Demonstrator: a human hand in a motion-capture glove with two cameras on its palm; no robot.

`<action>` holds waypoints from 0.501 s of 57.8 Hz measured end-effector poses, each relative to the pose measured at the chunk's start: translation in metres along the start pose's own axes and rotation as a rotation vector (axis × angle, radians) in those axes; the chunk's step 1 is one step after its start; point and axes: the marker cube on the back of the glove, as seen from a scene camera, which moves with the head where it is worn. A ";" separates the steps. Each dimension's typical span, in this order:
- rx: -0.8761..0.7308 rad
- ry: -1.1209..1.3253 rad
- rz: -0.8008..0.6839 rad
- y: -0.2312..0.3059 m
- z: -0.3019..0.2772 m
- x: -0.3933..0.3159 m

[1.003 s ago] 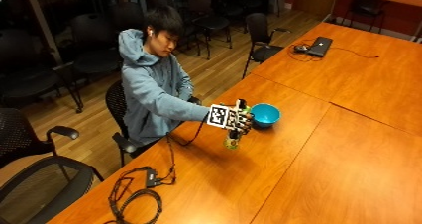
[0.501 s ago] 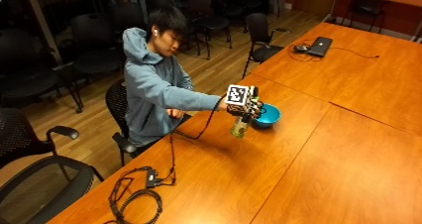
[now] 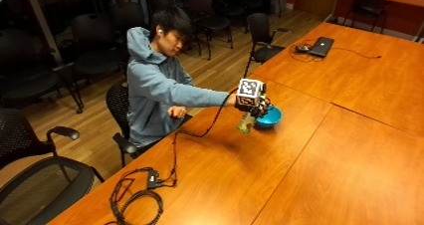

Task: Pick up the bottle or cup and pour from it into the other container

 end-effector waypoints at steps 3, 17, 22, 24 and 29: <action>0.003 -0.008 0.002 -0.003 0.002 -0.004; -0.020 0.050 -0.012 -0.017 0.001 -0.009; -0.033 0.095 -0.021 -0.022 0.003 -0.013; -0.044 0.122 -0.028 -0.022 0.009 -0.018; -0.065 0.188 -0.050 -0.031 -0.011 -0.015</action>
